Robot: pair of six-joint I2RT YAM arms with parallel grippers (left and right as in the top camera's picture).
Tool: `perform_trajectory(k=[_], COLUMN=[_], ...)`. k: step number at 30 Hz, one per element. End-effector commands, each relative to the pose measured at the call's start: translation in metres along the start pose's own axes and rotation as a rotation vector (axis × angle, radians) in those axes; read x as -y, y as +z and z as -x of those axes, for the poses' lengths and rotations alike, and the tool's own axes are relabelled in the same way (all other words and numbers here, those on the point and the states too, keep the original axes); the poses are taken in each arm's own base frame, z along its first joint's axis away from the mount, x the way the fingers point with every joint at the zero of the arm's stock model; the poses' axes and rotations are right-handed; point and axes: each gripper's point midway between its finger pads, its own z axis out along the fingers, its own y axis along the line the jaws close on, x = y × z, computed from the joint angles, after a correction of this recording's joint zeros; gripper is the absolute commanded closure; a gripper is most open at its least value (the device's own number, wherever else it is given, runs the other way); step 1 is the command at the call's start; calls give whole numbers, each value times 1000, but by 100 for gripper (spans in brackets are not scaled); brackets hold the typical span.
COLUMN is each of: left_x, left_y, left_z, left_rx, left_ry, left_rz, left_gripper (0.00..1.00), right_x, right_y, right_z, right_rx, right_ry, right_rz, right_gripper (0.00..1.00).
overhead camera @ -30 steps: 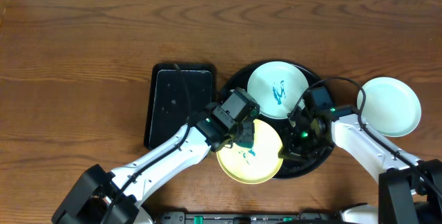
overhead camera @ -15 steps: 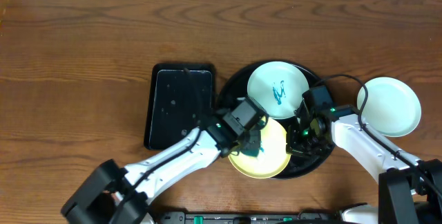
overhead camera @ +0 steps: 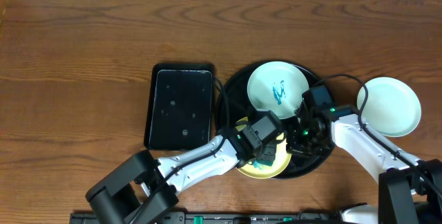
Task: Clean dirty plates on tray and stack at the side
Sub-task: 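Move the sponge in the left gripper onto the yellow plate, then scrub the yellow plate with the sponge in the left gripper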
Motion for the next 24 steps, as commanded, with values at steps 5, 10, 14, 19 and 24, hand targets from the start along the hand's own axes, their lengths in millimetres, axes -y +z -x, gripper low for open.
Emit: perform_trajectory(k=[5, 10, 14, 19, 24], left_x=[-69, -95, -95, -91, -97], left_y=[4, -1, -4, -15, -47], left_z=[25, 33, 35, 38, 55], left_rx=[12, -28, -82, -101, 24], left_ry=[-107, -208, -272, -300, -283], left_rz=[169, 180, 109, 68, 120], left_gripper=[89, 89, 91, 92, 92], right_x=[4, 4, 4, 4, 4], right_y=[2, 2, 2, 2, 2], right_z=[-2, -2, -2, -2, -2], right_rx=[-3, -3, -3, -3, -3], right_ry=[16, 15, 15, 15, 12], right_rz=[-22, -22, -22, -23, -22], right_gripper=[99, 99, 99, 99, 99])
